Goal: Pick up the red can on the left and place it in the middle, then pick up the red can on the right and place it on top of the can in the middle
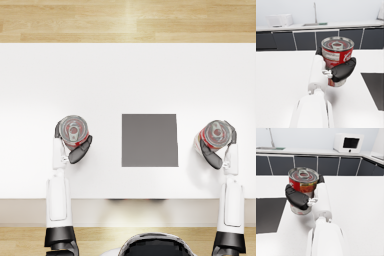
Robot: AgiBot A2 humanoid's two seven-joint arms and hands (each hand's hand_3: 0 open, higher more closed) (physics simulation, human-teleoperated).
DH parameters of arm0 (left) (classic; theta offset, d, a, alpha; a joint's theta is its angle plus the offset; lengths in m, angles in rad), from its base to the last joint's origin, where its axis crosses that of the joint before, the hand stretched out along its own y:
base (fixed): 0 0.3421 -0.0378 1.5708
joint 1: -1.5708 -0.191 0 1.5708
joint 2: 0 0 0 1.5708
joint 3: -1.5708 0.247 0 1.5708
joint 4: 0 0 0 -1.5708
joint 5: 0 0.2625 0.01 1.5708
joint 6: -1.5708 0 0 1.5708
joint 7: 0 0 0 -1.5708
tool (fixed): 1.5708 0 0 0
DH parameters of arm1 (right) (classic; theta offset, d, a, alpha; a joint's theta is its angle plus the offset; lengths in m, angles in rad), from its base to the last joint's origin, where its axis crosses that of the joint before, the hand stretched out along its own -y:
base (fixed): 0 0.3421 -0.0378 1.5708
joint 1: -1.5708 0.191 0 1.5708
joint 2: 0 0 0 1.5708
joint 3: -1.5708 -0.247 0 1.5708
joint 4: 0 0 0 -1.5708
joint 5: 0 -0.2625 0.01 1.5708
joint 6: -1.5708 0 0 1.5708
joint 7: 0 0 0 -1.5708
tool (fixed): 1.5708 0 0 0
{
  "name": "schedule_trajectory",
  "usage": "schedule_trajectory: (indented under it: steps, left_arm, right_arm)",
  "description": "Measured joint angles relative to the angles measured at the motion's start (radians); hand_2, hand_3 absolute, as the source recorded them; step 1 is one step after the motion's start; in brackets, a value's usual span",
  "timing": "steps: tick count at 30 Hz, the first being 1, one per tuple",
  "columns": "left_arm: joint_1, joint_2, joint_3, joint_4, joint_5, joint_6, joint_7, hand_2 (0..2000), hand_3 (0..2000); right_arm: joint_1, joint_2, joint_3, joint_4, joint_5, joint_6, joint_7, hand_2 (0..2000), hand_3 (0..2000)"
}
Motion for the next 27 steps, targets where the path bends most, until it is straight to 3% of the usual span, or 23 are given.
schedule_trajectory:
  steps: [4, 8, 19, 20, 22, 23, 27]
  left_arm:
    - [0.001, 0.011, 0.14, -0.146, 0.0, -0.004, -0.001, 2000, 1520]
    - [0.034, 0.043, 0.281, -0.174, 0.0, -0.007, -0.002, 2000, 1520]
    - [0.171, 0.164, 0.497, 0.045, 0.0, -0.008, -0.01, 2000, 1520]
    - [0.184, 0.174, 0.502, 0.079, 0.0, -0.009, -0.046, 2000, 1520]
    - [0.205, 0.19, 0.51, 0.147, 0.0, -0.011, -0.189, 2000, 1520]
    - [0.211, 0.196, 0.515, 0.174, 0.0, -0.012, -0.234, 2000, 1520]
    - [0.212, 0.206, 0.532, 0.244, 0.0, -0.02, -0.318, 2000, 1520]
  right_arm:
    - [0.01, -0.005, 0.022, 0.088, 0.0, 0.0, 0.0, 2000, 1520]
    - [0.021, -0.012, 0.042, 0.133, 0.0, 0.004, 0.0, 2000, 1520]
    - [0.055, -0.034, 0.112, 0.223, 0.0, 0.012, 0.002, 2000, 1520]
    - [0.058, -0.036, 0.117, 0.226, 0.0, 0.013, 0.002, 2000, 1520]
    - [0.063, -0.041, 0.128, 0.236, 0.0, 0.012, 0.002, 2000, 1520]
    - [0.066, -0.043, 0.133, 0.243, 0.0, 0.013, 0.002, 2000, 1520]
    - [0.074, -0.051, 0.149, 0.28, 0.0, 0.015, 0.002, 2000, 1520]
